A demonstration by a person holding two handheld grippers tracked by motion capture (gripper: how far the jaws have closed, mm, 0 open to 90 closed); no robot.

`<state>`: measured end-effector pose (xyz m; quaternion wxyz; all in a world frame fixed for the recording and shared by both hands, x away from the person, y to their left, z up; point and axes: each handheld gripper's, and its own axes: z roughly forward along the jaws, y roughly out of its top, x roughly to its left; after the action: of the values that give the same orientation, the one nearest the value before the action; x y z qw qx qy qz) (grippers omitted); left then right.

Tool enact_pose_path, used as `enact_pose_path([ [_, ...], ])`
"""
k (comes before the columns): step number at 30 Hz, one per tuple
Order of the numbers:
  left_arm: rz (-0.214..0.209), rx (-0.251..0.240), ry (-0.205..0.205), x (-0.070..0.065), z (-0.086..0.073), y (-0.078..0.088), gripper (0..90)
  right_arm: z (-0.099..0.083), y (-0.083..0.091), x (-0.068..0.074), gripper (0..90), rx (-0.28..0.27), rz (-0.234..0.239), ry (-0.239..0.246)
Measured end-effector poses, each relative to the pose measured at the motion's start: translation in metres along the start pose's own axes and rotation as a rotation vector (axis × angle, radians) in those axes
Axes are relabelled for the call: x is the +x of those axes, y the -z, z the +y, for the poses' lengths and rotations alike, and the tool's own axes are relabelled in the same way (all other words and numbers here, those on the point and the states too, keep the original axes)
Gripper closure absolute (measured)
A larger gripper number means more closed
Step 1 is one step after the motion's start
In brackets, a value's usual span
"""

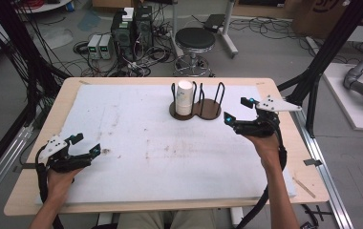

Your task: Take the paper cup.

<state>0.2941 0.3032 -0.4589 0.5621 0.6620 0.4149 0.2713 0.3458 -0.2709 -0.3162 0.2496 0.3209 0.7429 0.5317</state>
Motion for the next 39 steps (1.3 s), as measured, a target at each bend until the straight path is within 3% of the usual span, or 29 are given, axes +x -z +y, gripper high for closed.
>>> enact_pose_path([
  [12, 0.003, 0.005, 0.000, 0.000, 0.000, 0.000, 12.7, 0.034, -0.017, -0.010, 14.5, 0.041, 0.026, 0.034],
  [22, 0.001, 0.003, 0.009, 0.001, 0.000, 0.000, 12.7, 0.077, -0.037, -0.022, 14.5, 0.095, 0.066, 0.095],
  [30, -0.002, 0.004, 0.003, 0.001, 0.000, 0.000, 12.7, 0.093, -0.057, -0.029, 14.5, 0.141, 0.104, 0.134],
  [39, -0.006, 0.004, 0.008, 0.001, 0.000, 0.000, 12.7, 0.116, -0.077, -0.036, 14.5, 0.188, 0.113, 0.192],
])
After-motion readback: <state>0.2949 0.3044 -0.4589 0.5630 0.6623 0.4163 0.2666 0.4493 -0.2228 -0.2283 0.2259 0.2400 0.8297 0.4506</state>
